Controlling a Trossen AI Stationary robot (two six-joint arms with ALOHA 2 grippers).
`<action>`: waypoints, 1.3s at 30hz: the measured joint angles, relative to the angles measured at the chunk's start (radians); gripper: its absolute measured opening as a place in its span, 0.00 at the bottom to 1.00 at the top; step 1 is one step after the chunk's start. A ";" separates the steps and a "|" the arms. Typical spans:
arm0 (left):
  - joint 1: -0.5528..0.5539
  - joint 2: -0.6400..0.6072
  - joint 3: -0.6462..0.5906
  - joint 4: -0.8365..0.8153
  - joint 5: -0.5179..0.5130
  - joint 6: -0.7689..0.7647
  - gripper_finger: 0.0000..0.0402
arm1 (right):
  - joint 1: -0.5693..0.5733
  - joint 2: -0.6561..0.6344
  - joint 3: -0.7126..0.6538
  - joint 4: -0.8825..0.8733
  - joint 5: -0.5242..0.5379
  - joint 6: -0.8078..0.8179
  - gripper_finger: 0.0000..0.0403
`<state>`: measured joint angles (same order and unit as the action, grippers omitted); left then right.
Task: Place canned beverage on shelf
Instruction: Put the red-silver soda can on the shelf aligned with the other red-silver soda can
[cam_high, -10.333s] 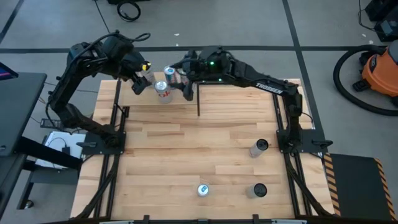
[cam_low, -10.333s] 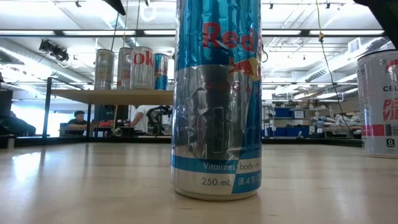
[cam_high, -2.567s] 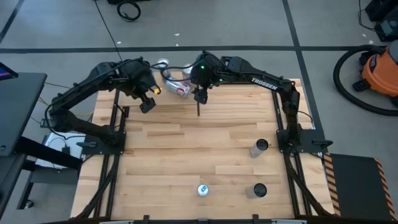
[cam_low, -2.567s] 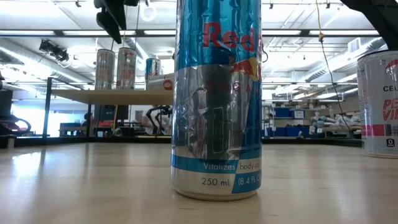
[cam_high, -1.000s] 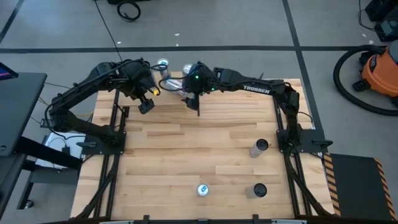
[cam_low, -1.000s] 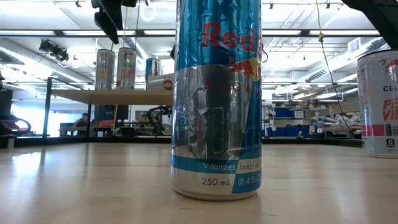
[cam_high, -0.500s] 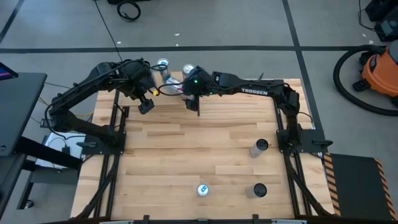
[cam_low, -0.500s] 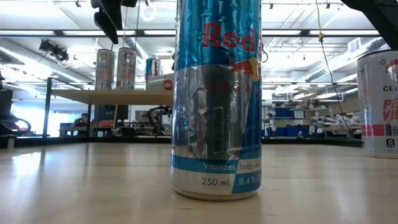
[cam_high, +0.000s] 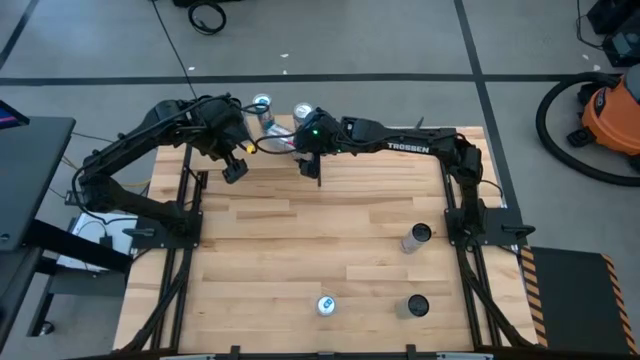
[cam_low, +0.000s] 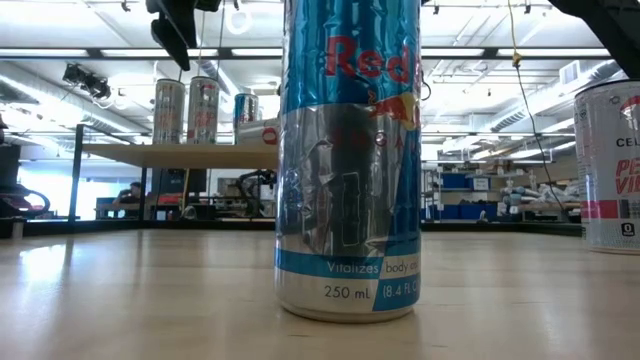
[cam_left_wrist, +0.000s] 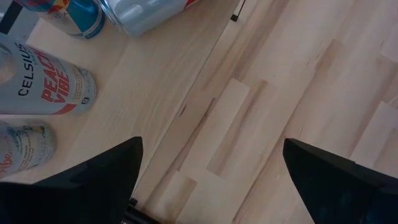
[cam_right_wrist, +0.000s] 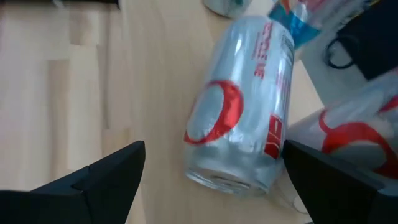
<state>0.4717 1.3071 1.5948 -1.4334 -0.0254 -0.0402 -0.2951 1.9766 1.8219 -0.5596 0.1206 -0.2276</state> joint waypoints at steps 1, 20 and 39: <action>0.000 0.000 0.000 -0.001 0.000 0.000 0.97 | 0.000 0.000 -0.011 0.011 0.013 0.000 0.96; 0.000 0.000 0.000 0.000 0.000 0.000 0.97 | -0.021 0.000 -0.034 0.064 0.009 0.077 0.96; 0.000 0.000 0.000 0.000 0.000 0.001 0.97 | -0.012 0.002 -0.113 0.220 0.013 0.105 0.96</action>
<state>0.4717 1.3071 1.5948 -1.4334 -0.0252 -0.0397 -0.3070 1.9781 1.7092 -0.3398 0.1333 -0.1230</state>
